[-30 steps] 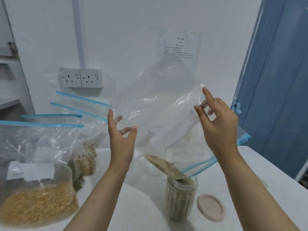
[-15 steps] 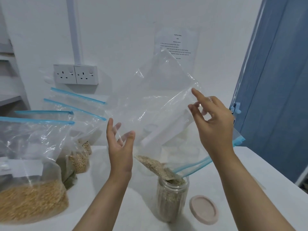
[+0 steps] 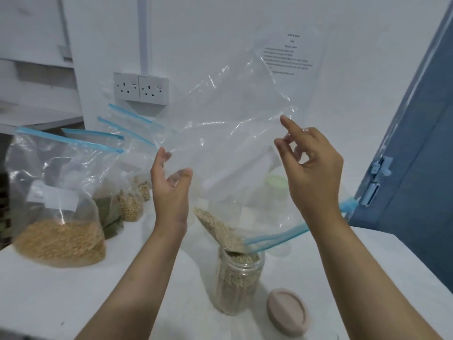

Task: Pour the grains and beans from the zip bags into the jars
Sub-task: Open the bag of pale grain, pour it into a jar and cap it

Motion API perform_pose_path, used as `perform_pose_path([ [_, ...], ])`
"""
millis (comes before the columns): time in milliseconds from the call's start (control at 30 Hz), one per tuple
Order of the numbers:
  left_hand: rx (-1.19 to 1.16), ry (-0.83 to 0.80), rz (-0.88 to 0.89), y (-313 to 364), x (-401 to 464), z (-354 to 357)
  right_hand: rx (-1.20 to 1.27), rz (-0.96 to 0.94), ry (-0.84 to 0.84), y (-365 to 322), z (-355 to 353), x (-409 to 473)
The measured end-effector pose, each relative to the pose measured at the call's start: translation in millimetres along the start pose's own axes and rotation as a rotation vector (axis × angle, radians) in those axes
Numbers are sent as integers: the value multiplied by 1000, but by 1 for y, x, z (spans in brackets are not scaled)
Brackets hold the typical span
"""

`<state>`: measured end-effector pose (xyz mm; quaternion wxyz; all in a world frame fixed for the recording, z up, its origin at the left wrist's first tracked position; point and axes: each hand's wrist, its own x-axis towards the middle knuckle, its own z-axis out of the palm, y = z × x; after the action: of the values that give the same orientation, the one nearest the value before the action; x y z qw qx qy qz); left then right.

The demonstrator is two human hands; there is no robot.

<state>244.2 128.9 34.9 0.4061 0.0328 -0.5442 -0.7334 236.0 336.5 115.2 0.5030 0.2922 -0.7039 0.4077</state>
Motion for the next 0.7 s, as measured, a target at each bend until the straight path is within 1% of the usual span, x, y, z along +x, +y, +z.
perform_pose_path([
  [333, 37, 42, 25, 7, -3, 4, 116, 22, -5, 1, -1, 5],
  [700, 75, 28, 59, 10, -5, 7, 166, 77, 12, -3, -6, 0],
])
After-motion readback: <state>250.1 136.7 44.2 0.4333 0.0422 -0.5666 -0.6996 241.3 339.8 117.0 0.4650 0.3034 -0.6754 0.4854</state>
